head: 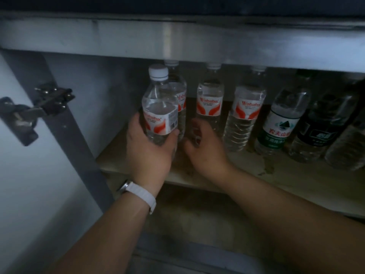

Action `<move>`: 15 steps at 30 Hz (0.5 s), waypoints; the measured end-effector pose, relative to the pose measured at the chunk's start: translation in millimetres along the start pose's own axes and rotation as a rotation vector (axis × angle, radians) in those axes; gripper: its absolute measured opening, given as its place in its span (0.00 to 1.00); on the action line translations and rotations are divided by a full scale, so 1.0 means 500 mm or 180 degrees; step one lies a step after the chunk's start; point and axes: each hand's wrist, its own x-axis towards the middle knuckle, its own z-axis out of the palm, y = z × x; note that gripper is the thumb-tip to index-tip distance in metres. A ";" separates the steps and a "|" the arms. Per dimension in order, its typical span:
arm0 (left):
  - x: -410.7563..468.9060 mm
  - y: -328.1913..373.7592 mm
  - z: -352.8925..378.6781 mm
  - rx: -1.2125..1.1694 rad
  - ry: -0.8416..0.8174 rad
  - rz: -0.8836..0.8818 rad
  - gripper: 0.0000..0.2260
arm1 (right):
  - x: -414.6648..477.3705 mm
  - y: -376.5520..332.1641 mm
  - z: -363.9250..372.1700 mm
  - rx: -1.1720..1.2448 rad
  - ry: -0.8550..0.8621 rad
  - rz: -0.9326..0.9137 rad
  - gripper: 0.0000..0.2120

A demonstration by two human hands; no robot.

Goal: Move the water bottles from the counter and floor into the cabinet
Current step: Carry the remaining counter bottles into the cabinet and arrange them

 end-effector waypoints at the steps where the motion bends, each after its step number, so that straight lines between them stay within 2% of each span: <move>1: 0.003 -0.004 -0.003 0.0029 -0.0043 -0.0001 0.32 | 0.005 -0.003 0.003 0.0019 -0.0013 -0.0009 0.26; 3: 0.007 -0.010 -0.008 0.0121 -0.0046 0.0022 0.30 | 0.012 -0.010 0.010 0.0052 0.0000 -0.0052 0.24; 5: 0.018 -0.016 -0.015 0.0133 0.0001 -0.0001 0.29 | 0.020 -0.020 0.023 0.0095 0.0060 -0.0104 0.18; 7: 0.039 -0.022 -0.024 0.0138 0.0030 -0.0026 0.28 | 0.036 -0.028 0.045 0.0060 0.0146 -0.0158 0.17; 11: 0.093 -0.035 -0.034 0.0177 0.0151 -0.0119 0.28 | 0.081 -0.021 0.091 -0.0146 0.0312 -0.0195 0.33; 15: 0.142 -0.049 -0.022 -0.0071 0.0233 -0.0265 0.28 | 0.119 -0.016 0.110 -0.0263 0.0395 0.0061 0.36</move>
